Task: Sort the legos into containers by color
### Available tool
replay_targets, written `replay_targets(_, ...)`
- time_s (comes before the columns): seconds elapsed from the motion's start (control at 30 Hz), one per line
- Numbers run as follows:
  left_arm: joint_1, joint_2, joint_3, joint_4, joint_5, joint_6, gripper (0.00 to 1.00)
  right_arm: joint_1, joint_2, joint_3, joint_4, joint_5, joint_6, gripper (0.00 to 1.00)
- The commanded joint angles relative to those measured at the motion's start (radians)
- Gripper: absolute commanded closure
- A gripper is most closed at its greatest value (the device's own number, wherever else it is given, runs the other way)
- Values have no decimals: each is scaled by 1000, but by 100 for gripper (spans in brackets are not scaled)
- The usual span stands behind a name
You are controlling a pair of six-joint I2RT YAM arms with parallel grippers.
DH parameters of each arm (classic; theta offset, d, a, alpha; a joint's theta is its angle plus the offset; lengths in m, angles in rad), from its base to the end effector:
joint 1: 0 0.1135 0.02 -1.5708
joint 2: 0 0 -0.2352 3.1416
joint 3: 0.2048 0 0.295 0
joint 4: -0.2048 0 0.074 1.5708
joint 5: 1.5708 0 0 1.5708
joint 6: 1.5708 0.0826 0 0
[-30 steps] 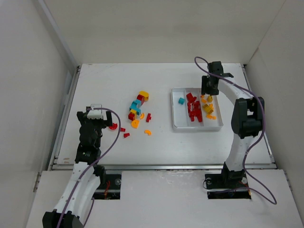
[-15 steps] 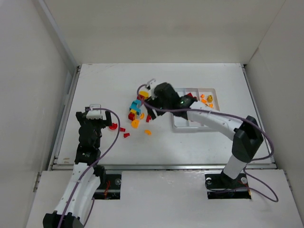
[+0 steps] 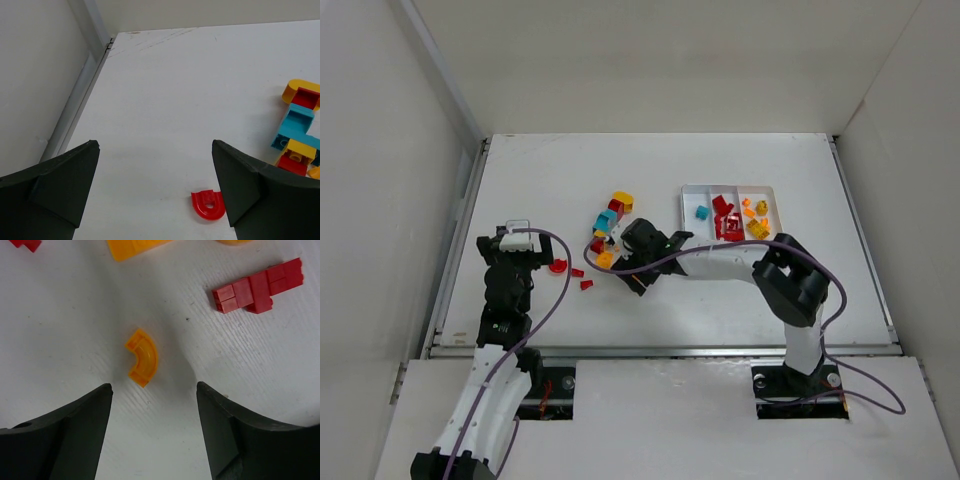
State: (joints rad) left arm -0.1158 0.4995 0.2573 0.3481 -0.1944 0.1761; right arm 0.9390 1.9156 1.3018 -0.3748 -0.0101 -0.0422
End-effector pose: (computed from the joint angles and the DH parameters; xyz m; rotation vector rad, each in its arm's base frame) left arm 0.2626 -0.0145 0.2315 0.0558 1.4687 0.1914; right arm 0.2688 0.3687 0.0867 -1.2281 2.2909 0.3494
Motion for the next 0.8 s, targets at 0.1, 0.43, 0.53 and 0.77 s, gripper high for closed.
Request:
replay_targets(0.1, 7, -22, 43, 46, -20, 13, 6, 36, 48, 39, 88, 25, 7, 29)
replay_targets(0.43, 7, -22, 43, 55, -20, 13, 6, 58, 97, 90, 79, 76, 16, 70)
replay_targets(0.53, 16, -22, 43, 55, -11, 13, 6, 58, 83, 68, 79, 88, 16, 78)
replay_targets(0.77, 16, -22, 43, 46, -2, 13, 6, 58, 8, 47, 79, 131, 74, 100)
